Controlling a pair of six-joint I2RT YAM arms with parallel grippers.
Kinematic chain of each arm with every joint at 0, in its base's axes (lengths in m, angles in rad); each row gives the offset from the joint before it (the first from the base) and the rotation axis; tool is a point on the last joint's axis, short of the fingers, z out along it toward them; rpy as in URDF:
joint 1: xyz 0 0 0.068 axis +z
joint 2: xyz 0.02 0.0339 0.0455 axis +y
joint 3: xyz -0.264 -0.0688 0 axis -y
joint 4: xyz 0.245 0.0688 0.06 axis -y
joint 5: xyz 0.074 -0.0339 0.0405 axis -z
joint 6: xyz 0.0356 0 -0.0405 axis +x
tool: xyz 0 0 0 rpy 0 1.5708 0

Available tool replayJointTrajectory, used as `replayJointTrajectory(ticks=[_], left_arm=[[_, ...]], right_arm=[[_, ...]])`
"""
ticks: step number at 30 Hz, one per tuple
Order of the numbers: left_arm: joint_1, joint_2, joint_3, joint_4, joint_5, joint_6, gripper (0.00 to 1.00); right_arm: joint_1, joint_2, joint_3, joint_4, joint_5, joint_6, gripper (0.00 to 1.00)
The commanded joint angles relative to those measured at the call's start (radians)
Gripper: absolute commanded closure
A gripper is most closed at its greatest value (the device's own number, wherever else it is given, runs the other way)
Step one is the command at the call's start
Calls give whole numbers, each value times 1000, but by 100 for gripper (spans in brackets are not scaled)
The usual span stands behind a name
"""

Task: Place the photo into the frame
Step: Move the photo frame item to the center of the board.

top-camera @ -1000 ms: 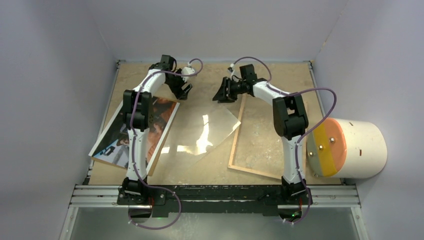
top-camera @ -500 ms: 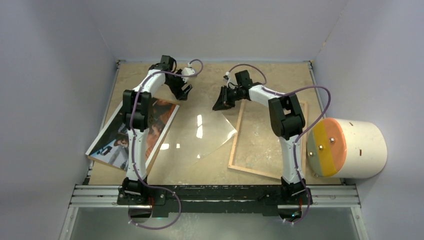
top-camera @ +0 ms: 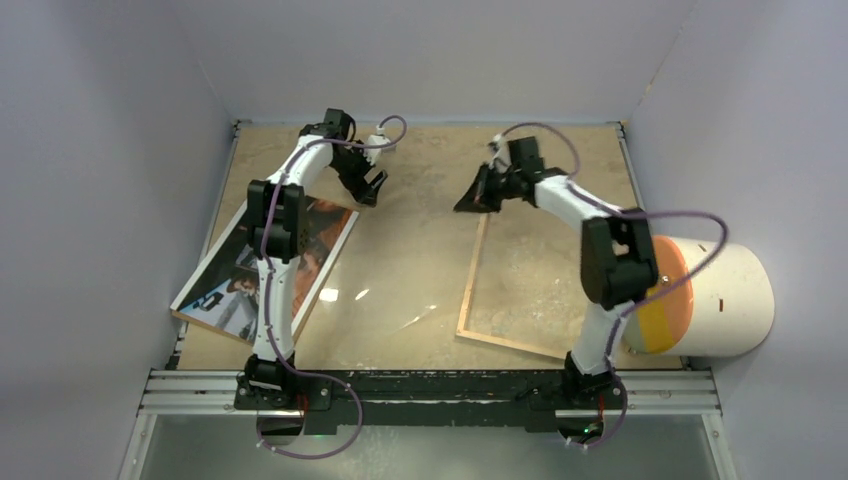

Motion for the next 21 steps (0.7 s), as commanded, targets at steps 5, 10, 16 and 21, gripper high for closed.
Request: replayJointTrajectory(ticks=[5,10,16,21], left_arm=[[-10,-15,81,-76,36,-194,0],[-82,-37,32,-76,43,-195,0],[-236,-46,-50,-20,89,-223,0],[-320,-27,-14,-98,87,-164,0]], right_arm=[[-238,-564,-139,-13,281,135,100],[-299,-734,-163,-162,512,118,100],[-342,-904,-214,-293,791,61,100],[-365,-951,-256,-288,919,57,100]])
